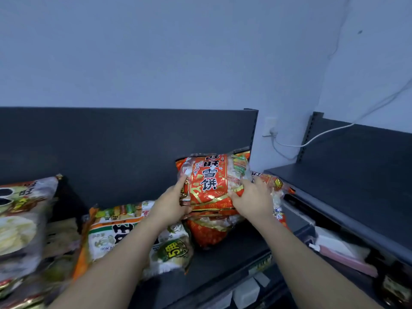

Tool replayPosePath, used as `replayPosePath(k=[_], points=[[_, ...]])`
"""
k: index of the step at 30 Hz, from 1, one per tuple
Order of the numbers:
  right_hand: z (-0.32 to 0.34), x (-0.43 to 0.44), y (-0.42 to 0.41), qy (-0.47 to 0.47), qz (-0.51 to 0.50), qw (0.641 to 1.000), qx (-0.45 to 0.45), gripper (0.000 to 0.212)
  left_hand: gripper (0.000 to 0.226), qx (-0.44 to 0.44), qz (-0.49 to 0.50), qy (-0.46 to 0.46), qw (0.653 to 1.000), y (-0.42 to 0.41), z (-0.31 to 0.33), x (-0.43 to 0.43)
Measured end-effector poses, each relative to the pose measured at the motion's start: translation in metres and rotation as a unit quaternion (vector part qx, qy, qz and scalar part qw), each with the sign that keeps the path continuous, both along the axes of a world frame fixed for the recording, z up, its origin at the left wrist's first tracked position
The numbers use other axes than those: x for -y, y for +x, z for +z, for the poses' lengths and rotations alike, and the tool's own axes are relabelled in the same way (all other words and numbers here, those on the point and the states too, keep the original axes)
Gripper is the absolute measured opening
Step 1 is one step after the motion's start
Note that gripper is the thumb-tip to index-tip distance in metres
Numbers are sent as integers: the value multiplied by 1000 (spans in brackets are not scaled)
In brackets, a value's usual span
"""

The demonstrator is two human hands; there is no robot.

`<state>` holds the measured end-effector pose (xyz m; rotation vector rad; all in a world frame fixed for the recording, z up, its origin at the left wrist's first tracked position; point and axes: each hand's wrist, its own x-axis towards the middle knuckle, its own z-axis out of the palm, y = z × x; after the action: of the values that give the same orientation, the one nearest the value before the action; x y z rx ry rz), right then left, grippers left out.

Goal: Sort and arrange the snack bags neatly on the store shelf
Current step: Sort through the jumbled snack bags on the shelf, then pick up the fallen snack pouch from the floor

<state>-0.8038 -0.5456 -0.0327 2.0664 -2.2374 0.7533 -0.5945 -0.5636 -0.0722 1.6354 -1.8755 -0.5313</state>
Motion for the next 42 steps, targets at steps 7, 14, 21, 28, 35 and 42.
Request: replayPosePath(k=[7, 14, 21, 28, 35, 42], points=[[20, 11, 33, -71, 144, 980, -121, 66, 92, 117, 56, 0, 992, 13, 13, -8], [15, 8, 103, -73, 304, 944, -110, 49, 38, 364, 184, -51, 912, 76, 44, -68], [31, -39, 209, -81, 438, 887, -124, 48, 24, 440, 322, -59, 836, 165, 68, -162], [42, -137, 331, -104, 554, 818, -114, 40, 24, 434, 438, 17, 787, 252, 70, -296], [42, -254, 436, -123, 620, 765, -120, 41, 27, 445, 500, 54, 740, 328, 68, -437], [23, -371, 530, -120, 680, 714, -119, 41, 25, 417, 543, 113, 720, 398, 58, -564]])
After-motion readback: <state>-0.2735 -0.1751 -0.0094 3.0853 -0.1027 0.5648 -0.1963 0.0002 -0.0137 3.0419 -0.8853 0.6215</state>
